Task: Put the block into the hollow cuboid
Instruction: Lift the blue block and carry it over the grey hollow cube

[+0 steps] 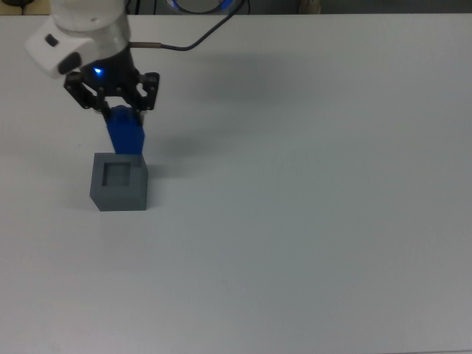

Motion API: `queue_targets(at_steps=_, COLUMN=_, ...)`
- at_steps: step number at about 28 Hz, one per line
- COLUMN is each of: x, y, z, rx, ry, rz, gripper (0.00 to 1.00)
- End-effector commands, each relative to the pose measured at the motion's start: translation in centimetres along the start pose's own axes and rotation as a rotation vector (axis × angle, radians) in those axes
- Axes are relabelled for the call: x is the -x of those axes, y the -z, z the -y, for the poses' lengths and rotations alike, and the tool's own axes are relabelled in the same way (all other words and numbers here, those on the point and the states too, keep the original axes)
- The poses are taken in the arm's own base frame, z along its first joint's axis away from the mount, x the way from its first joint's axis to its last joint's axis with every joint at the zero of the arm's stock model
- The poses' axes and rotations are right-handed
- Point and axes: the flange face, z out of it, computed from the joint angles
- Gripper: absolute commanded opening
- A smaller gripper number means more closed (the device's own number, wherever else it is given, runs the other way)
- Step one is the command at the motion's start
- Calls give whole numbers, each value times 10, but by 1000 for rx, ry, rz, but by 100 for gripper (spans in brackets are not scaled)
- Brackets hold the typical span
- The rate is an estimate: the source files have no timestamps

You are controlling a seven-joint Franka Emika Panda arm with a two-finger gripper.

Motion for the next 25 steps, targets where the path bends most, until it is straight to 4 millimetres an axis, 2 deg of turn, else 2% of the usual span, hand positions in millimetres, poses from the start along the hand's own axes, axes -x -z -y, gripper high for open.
queue_targets(at_steps=1, x=-12, y=-7, z=-11, rx=-7, ry=-47, rz=-47, gripper=0)
queue_targets(at_steps=9, x=-20, y=-38, z=-21, rx=1, ry=-55, rz=-37, gripper=0)
queue_targets(at_steps=13, x=-23, y=-46, z=-24, rx=4, ry=-58, rz=-46, gripper=0)
queue_targets(at_steps=25, x=-21, y=-53, z=-35, rx=14, ry=-62, rz=-34, gripper=0)
